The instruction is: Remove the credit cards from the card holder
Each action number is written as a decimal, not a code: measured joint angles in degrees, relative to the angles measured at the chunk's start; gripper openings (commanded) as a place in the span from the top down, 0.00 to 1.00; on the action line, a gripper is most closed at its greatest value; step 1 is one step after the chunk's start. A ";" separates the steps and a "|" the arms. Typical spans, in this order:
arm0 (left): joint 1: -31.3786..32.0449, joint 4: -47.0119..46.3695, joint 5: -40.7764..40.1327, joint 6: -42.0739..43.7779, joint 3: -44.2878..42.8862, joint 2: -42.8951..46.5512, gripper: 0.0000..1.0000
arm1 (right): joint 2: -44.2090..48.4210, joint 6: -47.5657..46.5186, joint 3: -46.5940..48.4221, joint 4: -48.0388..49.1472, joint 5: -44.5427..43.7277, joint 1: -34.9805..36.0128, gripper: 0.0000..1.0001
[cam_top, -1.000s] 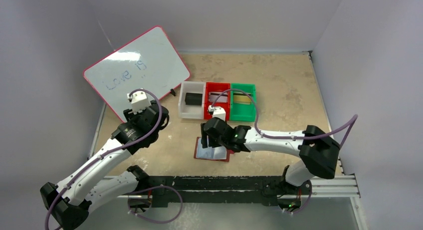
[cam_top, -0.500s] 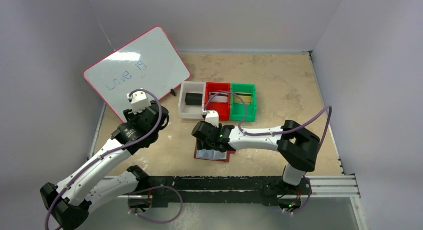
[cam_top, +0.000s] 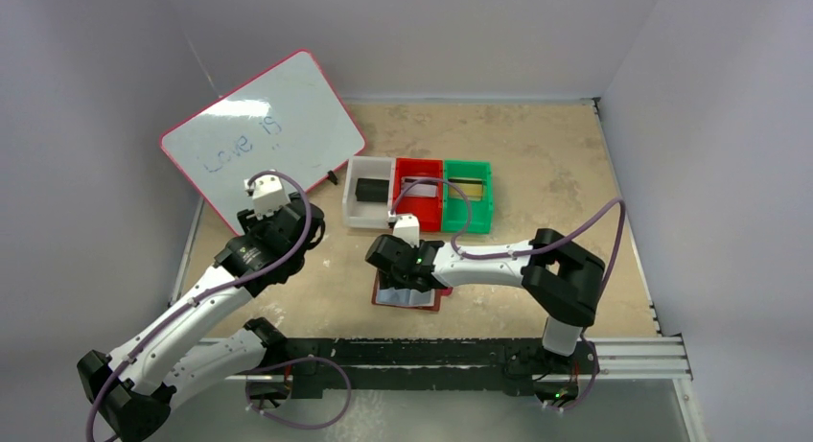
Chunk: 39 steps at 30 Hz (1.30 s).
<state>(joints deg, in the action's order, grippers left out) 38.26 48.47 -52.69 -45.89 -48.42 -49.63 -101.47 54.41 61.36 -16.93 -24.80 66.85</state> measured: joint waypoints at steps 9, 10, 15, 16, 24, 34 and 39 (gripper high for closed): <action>0.00 -0.02 0.02 0.02 0.00 -0.48 0.34 | -0.17 0.70 0.00 0.72 0.17 0.00 0.51; 0.00 -0.02 0.02 0.02 0.00 -0.52 0.34 | -0.17 0.72 0.00 0.74 0.20 0.00 0.55; 0.00 -0.02 0.02 0.02 0.00 -0.57 0.34 | -0.17 0.57 0.00 1.01 0.28 0.00 0.66; 0.00 -0.02 0.02 0.02 0.00 -0.59 0.34 | -0.17 0.59 0.00 1.05 0.28 0.00 0.69; 0.00 -0.02 0.02 0.02 0.00 -0.68 0.34 | -0.44 0.17 0.00 2.40 0.33 0.00 0.71; 0.00 0.00 0.00 0.00 0.00 -0.63 0.34 | -0.24 -1.73 3.02 -0.13 -1.09 0.90 0.31; 0.00 0.02 -0.09 -0.02 0.00 -0.07 0.34 | -0.26 -1.68 3.06 -0.31 -1.07 1.16 0.30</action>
<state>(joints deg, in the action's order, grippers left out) 38.26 48.49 -52.77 -45.91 -48.42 -49.69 -101.73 52.73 64.42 -17.23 -25.87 68.01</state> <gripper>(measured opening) 0.663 0.697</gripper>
